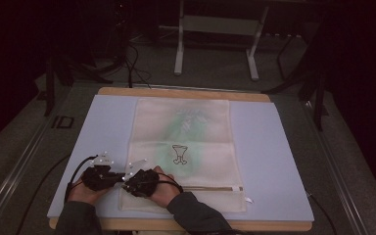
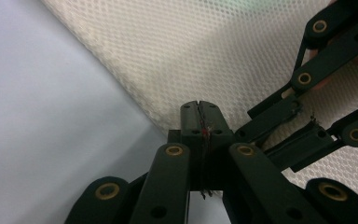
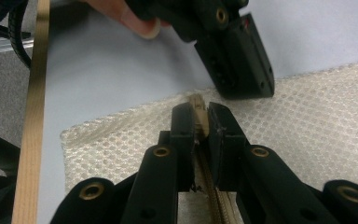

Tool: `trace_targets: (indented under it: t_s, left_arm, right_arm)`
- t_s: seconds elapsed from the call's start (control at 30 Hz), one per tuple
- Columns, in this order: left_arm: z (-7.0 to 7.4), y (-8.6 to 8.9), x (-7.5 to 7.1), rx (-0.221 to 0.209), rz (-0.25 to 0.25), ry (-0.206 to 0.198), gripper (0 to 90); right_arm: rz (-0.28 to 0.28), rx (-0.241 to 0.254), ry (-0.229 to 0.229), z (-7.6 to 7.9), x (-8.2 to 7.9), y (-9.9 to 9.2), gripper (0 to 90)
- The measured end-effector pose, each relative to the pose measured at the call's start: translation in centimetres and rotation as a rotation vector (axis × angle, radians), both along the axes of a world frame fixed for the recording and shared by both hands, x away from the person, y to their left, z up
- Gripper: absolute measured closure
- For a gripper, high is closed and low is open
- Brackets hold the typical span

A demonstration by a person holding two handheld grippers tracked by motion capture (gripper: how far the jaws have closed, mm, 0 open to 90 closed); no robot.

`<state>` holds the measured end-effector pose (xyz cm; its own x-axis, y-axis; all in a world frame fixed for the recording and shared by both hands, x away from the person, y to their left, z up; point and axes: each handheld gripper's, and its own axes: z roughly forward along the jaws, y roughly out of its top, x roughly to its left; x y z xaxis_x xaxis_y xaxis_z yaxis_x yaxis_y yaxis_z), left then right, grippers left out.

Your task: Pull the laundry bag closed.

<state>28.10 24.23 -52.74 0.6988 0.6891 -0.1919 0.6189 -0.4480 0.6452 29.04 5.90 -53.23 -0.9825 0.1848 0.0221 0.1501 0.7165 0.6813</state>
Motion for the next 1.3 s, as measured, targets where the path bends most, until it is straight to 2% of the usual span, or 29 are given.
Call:
trace_targets:
  t_s: [0.1, 0.27, 0.5, 0.7, 0.73, 0.9, 1.07, 1.3]
  left_arm:
    - [0.01, -0.33, -0.04, 0.030, 0.001, 0.002, 89.2]
    - [0.01, -0.30, -0.16, 0.031, 0.017, 0.019, 89.3]
    - [0.21, -0.73, -0.44, 0.072, 0.032, 0.016, 89.6]
    - [0.24, -0.72, -0.37, 0.074, 0.036, 0.027, 89.8]
    - [0.34, -0.95, -0.39, 0.092, 0.034, 0.023, 89.8]
    - [0.32, -0.91, -0.36, 0.090, 0.031, 0.023, 89.8]
    - [0.31, -0.85, -0.31, 0.090, 0.021, 0.021, 89.8]
    - [0.31, -0.81, -0.29, 0.090, 0.016, 0.019, 89.8]
  right_arm:
    - [-0.002, 0.002, 0.006, -0.01, 0.02, -0.01, 81.7]
    - [-0.002, 0.001, -0.002, -0.03, -0.03, -0.02, 81.7]
    - [-0.007, 0.016, 0.004, -0.13, -0.05, -0.14, 82.0]
    - [0.000, 0.007, -0.003, -0.04, -0.08, -0.20, 82.1]
    - [0.006, 0.004, -0.005, -0.01, -0.05, -0.35, 82.2]
    - [0.010, -0.001, 0.002, 0.08, 0.08, -0.56, 82.2]
    - [0.015, -0.023, -0.015, 0.29, -0.09, -0.54, 82.3]
    - [0.014, -0.029, -0.016, 0.36, -0.11, -0.94, 82.3]
